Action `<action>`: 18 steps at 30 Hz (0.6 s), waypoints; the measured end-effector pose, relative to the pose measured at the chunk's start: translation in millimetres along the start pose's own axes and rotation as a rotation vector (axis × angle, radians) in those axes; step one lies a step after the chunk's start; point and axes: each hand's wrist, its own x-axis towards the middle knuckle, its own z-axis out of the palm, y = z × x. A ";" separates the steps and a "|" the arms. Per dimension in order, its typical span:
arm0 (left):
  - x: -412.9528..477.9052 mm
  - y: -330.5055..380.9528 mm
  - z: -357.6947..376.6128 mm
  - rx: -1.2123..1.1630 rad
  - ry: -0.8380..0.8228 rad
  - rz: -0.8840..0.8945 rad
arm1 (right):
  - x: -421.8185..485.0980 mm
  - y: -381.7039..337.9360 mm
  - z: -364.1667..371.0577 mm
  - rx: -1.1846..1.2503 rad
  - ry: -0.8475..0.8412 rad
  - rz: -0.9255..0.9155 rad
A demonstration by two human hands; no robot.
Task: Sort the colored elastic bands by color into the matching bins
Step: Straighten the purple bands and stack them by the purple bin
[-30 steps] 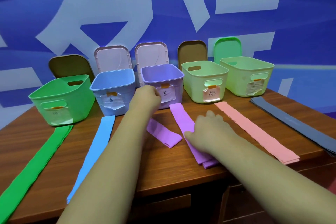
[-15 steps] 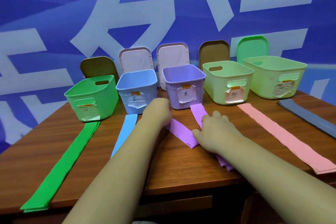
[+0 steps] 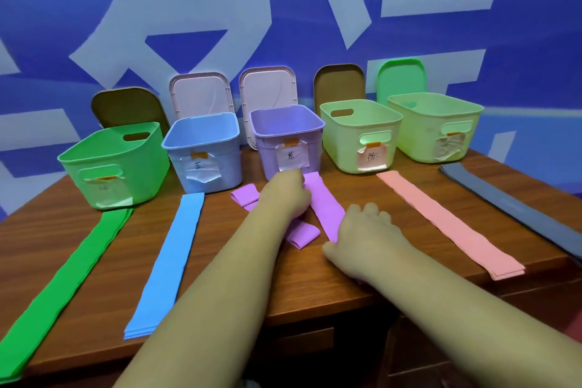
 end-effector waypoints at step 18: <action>-6.5 4.1 7.1 0.022 0.046 0.063 | -11.5 10.5 -1.4 0.010 -0.004 0.015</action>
